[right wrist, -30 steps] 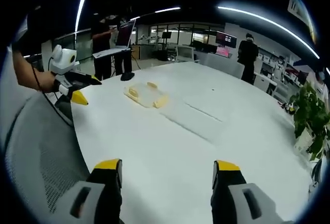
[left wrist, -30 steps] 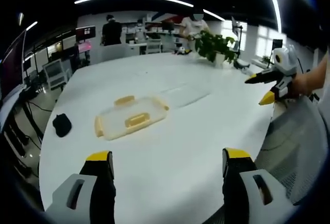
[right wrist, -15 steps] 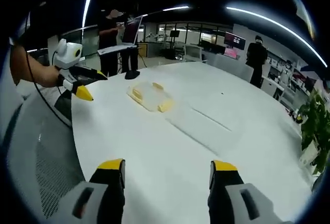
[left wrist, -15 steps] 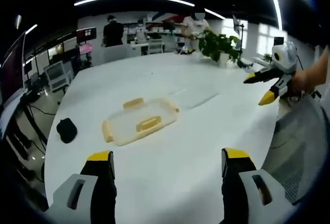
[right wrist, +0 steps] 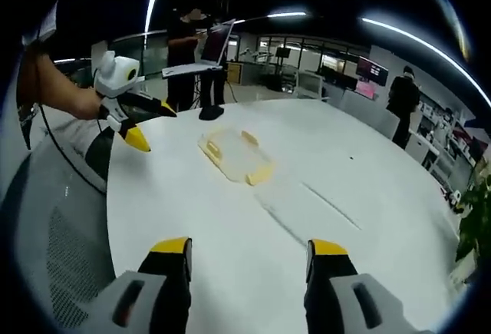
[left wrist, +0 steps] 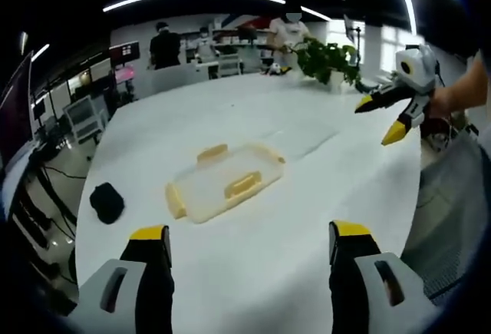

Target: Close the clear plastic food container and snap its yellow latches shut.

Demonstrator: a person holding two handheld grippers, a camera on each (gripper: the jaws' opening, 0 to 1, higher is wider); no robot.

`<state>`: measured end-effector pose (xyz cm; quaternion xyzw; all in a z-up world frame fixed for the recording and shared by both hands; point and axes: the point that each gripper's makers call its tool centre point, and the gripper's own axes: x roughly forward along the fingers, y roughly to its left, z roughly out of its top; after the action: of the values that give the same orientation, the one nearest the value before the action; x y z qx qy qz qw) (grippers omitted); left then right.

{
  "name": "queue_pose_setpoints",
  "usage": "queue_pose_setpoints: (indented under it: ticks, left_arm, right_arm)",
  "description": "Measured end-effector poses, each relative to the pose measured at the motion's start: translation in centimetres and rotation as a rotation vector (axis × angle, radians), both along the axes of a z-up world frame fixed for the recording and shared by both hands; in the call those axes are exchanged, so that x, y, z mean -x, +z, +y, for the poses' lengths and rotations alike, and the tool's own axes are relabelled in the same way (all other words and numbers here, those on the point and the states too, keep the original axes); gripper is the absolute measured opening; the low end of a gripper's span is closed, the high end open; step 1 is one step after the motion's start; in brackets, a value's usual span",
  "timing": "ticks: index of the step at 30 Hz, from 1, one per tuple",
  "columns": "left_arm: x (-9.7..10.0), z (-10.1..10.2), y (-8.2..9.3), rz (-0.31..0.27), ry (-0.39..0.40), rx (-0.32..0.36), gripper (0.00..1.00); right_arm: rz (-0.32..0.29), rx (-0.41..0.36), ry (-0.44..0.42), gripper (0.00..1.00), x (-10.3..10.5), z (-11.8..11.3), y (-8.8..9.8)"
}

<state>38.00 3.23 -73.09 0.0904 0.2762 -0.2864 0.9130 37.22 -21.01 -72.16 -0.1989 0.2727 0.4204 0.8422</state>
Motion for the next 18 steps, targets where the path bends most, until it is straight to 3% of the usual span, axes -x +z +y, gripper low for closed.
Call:
queue_pose_setpoints:
  ticks: [12,18]
  left_arm:
    - [-2.8,0.7,0.4,-0.015,0.008,0.013,0.81]
    - [-3.3,1.0,-0.6,0.006,-0.025,-0.016,0.8]
  right_arm:
    - [0.003,0.016,0.054,0.55,-2.5,2.3,0.1]
    - [-0.002,0.023,0.065,0.56,-3.9,3.1,0.1]
